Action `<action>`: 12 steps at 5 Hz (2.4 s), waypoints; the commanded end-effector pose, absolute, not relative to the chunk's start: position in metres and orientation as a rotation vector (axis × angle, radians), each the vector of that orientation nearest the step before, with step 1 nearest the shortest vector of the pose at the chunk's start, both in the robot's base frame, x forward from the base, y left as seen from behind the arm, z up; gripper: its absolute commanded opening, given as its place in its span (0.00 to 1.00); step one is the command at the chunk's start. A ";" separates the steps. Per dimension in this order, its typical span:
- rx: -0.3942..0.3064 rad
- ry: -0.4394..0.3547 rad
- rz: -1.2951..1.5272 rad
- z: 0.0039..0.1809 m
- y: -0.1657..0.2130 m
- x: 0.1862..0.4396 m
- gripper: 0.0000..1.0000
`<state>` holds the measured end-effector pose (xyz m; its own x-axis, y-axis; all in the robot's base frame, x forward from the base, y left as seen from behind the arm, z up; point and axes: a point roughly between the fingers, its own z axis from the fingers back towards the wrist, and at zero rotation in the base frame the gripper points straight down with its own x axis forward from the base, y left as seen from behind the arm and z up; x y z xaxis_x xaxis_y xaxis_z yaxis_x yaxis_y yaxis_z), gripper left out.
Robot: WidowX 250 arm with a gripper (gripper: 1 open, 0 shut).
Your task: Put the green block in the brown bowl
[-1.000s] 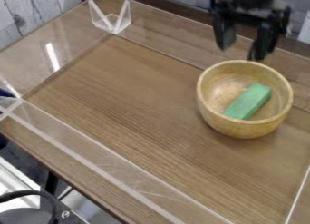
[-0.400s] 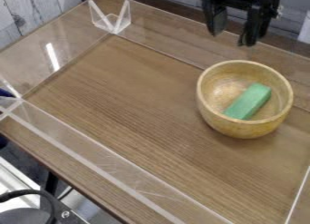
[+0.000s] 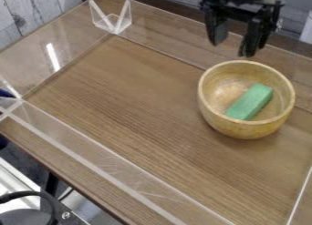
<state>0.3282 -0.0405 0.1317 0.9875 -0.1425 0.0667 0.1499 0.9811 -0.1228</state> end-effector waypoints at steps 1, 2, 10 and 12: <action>-0.117 -0.102 -0.158 0.145 -0.038 0.330 1.00; -0.111 -0.095 -0.161 0.140 -0.038 0.332 1.00; -0.081 -0.094 -0.163 0.137 -0.024 0.330 1.00; -0.060 -0.142 -0.118 0.179 0.004 0.314 1.00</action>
